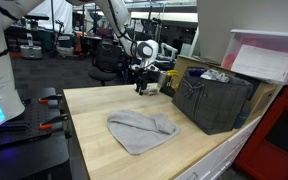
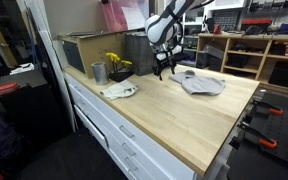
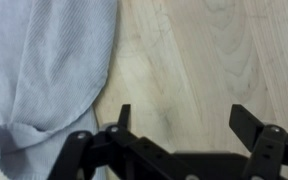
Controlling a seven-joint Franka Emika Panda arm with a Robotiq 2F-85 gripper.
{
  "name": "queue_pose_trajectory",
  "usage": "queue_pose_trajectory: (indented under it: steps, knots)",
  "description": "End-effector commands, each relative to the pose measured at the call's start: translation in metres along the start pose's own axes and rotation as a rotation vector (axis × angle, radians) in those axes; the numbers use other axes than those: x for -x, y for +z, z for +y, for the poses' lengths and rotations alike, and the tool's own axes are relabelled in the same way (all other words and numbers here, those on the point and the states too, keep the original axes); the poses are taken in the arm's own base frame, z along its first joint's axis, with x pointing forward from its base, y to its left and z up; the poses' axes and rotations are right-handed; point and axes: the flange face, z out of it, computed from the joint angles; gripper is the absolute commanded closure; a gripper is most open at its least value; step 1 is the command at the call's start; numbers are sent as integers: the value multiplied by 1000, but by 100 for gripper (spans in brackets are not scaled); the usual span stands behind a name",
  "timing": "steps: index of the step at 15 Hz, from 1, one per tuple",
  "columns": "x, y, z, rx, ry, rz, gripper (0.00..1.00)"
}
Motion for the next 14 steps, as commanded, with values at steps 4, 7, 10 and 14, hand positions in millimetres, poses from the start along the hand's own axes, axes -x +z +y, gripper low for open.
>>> queue_pose_trajectory:
  steps: [4,7,10,14]
  knots:
    - [71,73,1,67,90,-129,0]
    - [102,105,4,104,140,-192,0]
    - [117,115,13,163,184,-208,0]
    - [118,108,32,238,225,-185,0]
